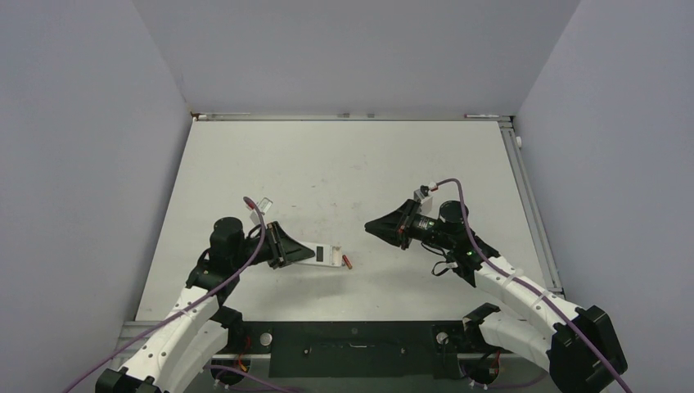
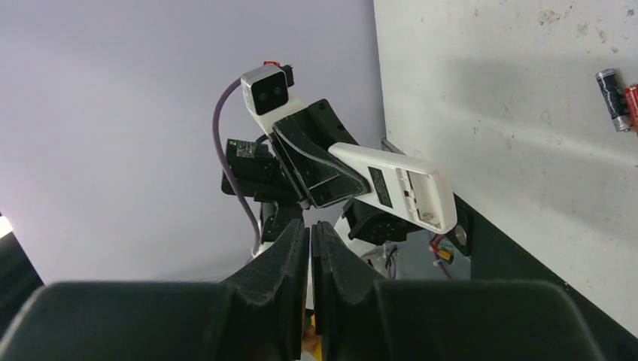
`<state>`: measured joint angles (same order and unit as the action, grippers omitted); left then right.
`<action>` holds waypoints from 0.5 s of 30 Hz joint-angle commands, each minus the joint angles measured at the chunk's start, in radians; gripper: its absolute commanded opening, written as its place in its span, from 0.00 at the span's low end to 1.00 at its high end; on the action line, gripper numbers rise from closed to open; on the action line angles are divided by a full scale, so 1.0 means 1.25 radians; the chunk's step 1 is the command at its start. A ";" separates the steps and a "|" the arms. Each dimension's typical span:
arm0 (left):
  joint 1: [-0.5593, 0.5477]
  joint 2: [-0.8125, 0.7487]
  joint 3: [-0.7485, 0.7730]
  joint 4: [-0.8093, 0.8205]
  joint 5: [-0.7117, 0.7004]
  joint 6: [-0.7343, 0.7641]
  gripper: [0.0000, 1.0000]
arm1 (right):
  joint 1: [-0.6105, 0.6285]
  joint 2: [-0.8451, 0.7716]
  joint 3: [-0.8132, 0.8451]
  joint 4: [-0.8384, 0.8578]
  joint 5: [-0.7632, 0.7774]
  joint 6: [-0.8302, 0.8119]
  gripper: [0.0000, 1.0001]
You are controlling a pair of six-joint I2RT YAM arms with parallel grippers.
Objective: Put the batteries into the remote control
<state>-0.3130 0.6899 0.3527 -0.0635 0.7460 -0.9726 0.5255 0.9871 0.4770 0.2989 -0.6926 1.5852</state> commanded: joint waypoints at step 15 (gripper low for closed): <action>0.004 0.004 -0.010 0.098 0.041 -0.053 0.00 | 0.018 -0.019 0.041 0.022 0.034 0.121 0.09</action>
<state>-0.3126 0.6979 0.3359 -0.0128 0.7715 -1.0187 0.5350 0.9859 0.4770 0.3027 -0.6598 1.7241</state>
